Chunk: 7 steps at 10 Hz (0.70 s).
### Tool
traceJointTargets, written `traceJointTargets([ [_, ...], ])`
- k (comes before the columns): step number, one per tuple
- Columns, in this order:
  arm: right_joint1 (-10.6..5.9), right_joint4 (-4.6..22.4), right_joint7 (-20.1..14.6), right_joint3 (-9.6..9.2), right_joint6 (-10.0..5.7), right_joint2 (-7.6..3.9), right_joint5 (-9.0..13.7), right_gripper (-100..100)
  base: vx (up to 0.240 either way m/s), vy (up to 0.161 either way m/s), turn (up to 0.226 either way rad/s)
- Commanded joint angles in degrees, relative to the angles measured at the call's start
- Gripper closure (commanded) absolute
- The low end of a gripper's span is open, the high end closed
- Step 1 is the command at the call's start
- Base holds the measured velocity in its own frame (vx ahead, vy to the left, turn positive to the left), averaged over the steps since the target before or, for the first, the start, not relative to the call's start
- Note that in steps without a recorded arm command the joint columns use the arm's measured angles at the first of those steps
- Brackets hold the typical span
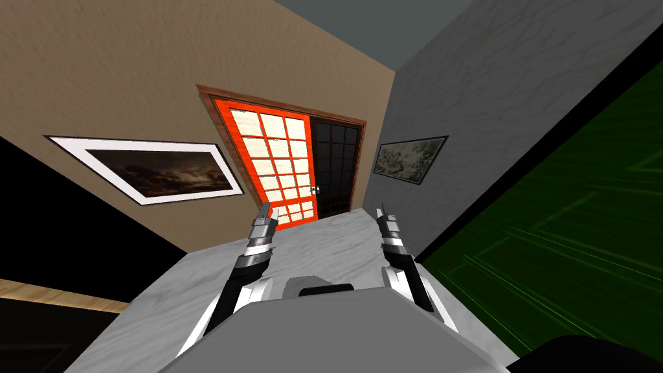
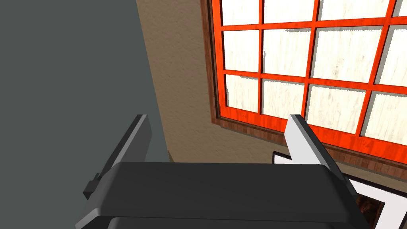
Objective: Pull the door open
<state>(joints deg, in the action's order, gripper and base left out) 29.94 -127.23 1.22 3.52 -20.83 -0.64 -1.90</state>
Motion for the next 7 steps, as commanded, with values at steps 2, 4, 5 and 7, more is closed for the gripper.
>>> traceJointTargets([
  [2, -0.79, 2.46, -2.6, -0.38, -0.78, -0.72, 0.73, -100, 0.076, 0.014, 0.058],
  [4, -1.58, 4.91, -5.19, -0.75, -1.56, -1.36, 1.46, -100, 0.107, 0.034, 0.049],
  [5, -1.85, 5.74, -6.07, -0.88, -1.82, -1.56, 1.71, -100, 0.114, 0.036, 0.045],
  [7, -2.67, 8.24, -8.72, -1.27, -2.62, -2.14, 2.45, -100, 0.093, 0.035, 0.053],
])
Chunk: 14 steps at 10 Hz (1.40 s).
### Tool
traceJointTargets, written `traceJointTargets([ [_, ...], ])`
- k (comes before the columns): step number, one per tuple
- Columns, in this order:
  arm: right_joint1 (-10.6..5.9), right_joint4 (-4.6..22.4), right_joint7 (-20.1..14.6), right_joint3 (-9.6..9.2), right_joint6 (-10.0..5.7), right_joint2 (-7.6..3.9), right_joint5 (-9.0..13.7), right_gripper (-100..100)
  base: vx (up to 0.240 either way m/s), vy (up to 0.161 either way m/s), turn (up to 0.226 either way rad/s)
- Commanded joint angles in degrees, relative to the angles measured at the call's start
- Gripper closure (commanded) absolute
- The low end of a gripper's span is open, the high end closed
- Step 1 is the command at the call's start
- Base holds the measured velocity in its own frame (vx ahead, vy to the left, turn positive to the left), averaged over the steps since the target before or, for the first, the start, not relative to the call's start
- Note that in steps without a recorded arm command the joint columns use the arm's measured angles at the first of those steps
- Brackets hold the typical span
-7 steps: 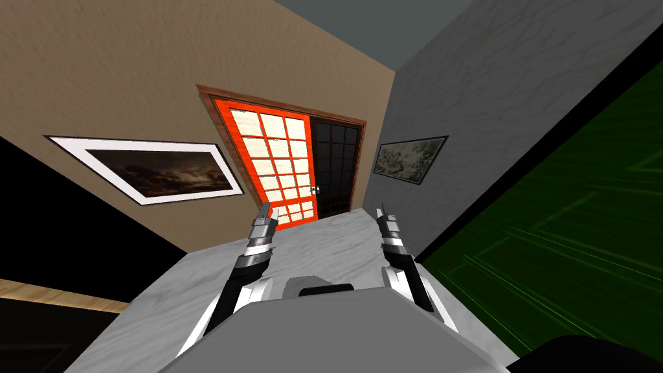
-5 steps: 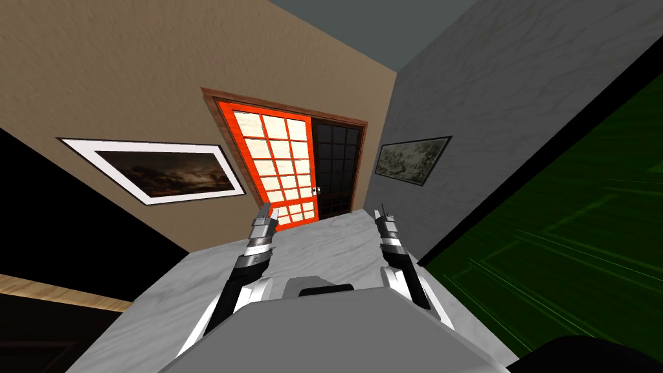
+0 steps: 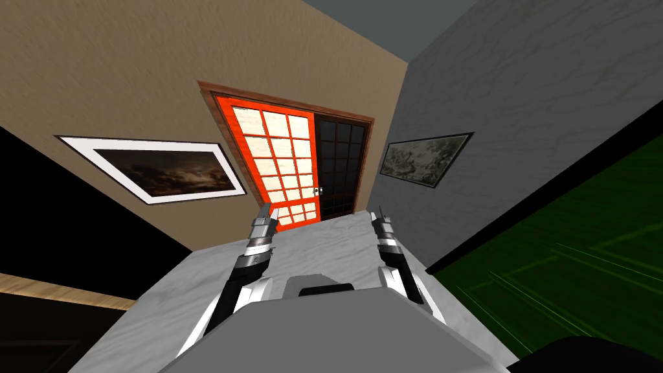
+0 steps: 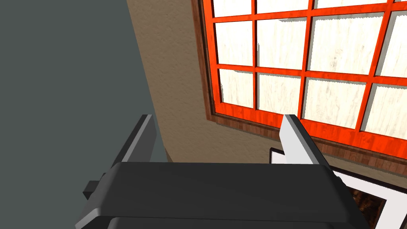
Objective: Pull the door open
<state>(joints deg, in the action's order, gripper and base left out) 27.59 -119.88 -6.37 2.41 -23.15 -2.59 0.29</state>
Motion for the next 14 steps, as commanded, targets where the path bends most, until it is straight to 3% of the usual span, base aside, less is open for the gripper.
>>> traceJointTargets([
  [1, -0.61, 1.8, -2.09, -0.3, -0.58, -0.4, 0.54, -100, 0.11, 0.021, 0.044],
  [14, -5.64, 17.17, -18.37, -2.66, -5.47, -3.29, 5.12, -100, 0.096, 0.028, 0.054],
])
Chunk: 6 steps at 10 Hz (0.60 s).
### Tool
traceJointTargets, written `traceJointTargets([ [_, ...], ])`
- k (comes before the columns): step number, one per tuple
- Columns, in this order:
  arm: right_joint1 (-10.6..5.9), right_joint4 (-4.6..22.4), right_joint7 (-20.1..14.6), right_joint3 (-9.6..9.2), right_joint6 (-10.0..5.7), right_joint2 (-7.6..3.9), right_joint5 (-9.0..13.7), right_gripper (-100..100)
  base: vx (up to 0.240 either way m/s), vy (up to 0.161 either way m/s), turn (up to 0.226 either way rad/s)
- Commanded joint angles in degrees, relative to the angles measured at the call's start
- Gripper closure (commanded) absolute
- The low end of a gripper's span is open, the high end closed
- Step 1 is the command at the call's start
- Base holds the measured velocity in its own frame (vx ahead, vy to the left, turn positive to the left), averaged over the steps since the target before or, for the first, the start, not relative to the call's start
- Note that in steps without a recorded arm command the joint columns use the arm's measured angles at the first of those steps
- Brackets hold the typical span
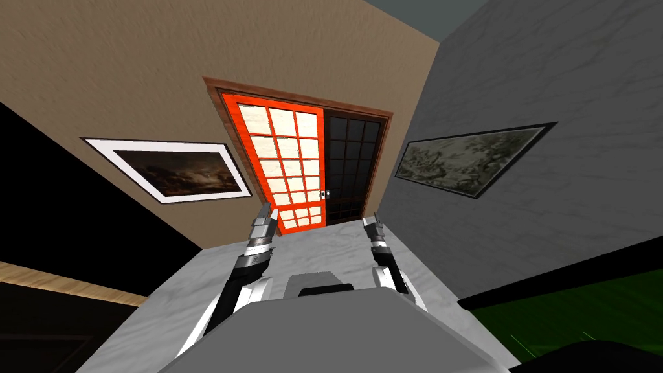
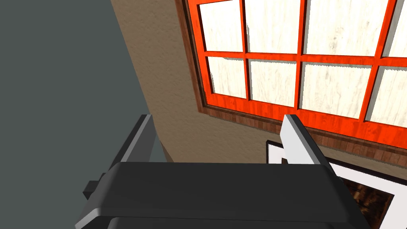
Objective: Pull the door open
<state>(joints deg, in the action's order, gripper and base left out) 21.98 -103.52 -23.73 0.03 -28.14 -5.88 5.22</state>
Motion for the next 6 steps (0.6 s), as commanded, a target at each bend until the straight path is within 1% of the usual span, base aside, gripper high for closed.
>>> traceJointTargets([
  [1, -0.47, 2.14, -2.42, -0.49, -0.91, -0.23, 0.58, -100, 0.096, 0.04, 0.074],
  [4, -1.85, 6.32, -6.86, -1.13, -2.24, -0.9, 1.83, -100, 0.094, 0.026, 0.062],
  [6, -2.8, 9.17, -9.88, -1.57, -3.15, -1.35, 2.68, -100, 0.125, 0.02, 0.071],
])
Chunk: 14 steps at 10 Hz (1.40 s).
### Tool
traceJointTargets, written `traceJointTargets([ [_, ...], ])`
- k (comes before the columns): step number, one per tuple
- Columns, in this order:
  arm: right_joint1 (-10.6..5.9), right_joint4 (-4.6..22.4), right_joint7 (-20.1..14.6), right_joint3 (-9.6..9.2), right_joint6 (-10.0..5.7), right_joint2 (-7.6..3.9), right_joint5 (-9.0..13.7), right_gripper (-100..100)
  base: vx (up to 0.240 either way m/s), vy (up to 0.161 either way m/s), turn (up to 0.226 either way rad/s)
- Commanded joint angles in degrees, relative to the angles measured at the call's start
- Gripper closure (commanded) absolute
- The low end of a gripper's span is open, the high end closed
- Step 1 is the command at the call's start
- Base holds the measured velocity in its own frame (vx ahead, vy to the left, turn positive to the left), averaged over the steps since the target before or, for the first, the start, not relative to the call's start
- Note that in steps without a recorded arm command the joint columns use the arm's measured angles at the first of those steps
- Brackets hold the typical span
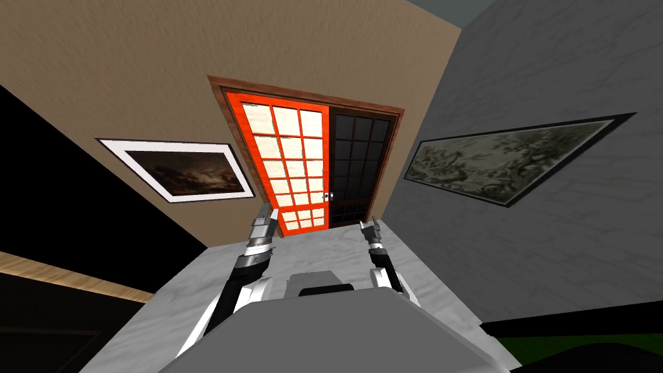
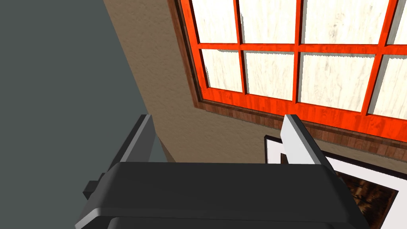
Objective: Pull the door open
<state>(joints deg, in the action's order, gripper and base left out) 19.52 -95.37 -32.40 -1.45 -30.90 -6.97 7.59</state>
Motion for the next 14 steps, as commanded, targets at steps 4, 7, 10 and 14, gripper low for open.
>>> traceJointTargets([
  [4, -2.27, 6.84, -7.38, -0.98, -2.24, -1.14, 2.06, -100, 0.1, 0.031, 0.068],
  [7, -3.74, 11.23, -12.05, -1.65, -3.65, -1.79, 3.37, -100, 0.108, 0.028, 0.073],
  [10, -5.23, 15.62, -16.72, -2.33, -5.05, -2.41, 4.69, -100, 0.101, 0.023, 0.063],
  [14, -7.19, 21.36, -22.84, -3.21, -6.89, -3.21, 6.41, -100, 0.112, 0.02, 0.071],
])
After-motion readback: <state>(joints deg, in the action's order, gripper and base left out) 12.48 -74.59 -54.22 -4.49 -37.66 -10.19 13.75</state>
